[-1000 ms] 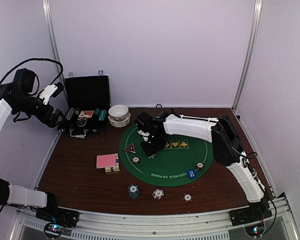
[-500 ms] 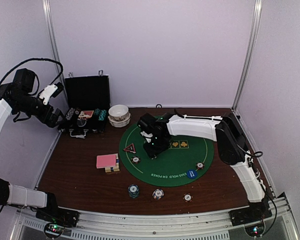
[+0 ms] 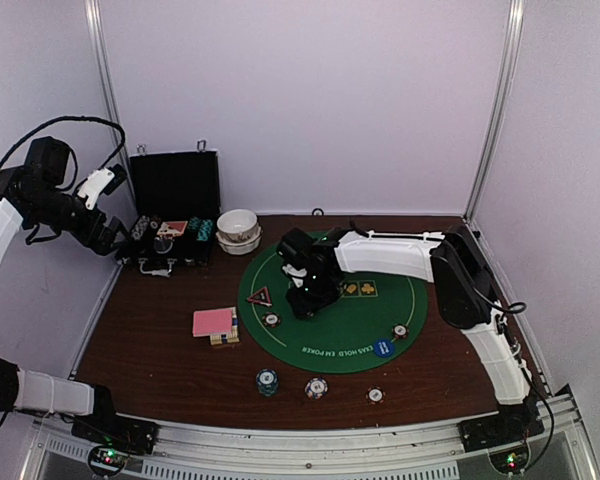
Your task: Distribute texas hold em gaming equipment
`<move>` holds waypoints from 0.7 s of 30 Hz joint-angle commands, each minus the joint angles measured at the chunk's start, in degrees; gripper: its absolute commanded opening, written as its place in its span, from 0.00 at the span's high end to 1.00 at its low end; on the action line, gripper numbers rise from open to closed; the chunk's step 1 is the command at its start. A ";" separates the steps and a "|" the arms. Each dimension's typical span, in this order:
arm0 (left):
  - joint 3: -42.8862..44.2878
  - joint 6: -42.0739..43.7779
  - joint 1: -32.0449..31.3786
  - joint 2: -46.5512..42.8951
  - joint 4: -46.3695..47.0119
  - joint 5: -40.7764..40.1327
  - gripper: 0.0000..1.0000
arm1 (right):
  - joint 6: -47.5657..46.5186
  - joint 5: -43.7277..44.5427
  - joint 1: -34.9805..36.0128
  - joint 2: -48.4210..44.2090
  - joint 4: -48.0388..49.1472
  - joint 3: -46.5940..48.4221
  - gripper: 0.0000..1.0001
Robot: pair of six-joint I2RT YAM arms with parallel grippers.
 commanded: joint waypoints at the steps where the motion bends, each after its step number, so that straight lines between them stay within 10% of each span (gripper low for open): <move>1: 0.92 0.46 0.41 -1.02 1.07 -0.26 0.02 | 2.05 -3.16 0.65 -1.64 -1.69 -2.25 0.44; 21: 1.17 0.54 0.41 -1.05 1.12 -0.23 0.02 | 4.42 -3.02 3.09 2.65 -4.64 4.67 0.51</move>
